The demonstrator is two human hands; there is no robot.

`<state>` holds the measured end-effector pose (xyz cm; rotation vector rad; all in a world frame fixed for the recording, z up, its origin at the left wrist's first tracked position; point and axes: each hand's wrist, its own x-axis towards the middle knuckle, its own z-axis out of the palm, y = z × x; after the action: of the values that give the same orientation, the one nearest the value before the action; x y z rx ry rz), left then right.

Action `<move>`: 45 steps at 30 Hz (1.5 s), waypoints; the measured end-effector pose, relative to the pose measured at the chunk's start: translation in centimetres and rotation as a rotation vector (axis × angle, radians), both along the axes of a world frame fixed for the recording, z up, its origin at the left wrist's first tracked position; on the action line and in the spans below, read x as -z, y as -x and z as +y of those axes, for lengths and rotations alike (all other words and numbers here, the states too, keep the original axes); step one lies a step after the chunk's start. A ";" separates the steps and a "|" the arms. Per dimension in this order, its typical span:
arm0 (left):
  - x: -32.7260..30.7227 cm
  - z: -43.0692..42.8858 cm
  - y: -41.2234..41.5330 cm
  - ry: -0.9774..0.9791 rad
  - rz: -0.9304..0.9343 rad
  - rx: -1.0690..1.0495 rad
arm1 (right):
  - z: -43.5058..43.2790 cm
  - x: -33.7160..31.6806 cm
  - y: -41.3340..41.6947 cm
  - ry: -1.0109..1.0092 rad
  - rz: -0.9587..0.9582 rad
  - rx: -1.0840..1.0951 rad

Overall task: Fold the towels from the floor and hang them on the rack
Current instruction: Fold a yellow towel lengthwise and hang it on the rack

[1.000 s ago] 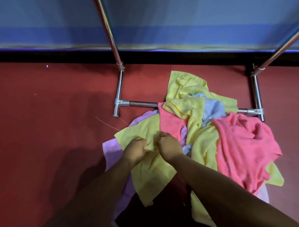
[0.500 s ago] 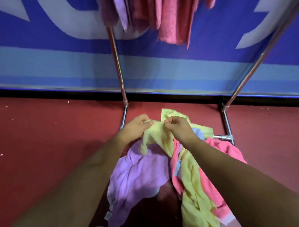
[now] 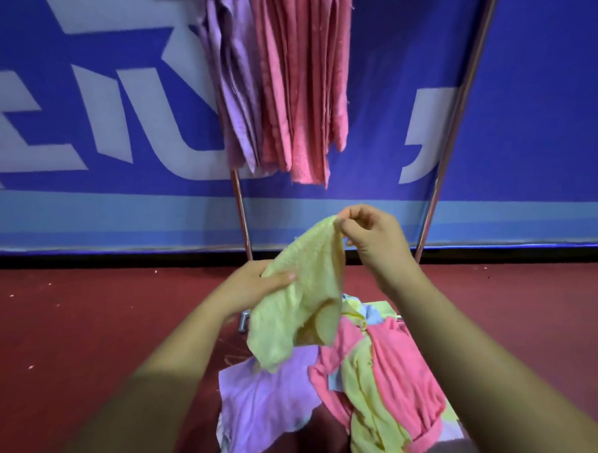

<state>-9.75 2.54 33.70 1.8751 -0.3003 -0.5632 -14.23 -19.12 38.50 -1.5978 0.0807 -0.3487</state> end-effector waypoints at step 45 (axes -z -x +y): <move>-2.1 -0.5 -0.6 0.112 -0.206 -0.321 | 1.5 4.6 0.9 0.832 0.077 -0.283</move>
<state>-9.12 2.01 35.79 1.8265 -0.1555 -0.1330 -15.15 -17.57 33.91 -2.4082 -0.2649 -0.0910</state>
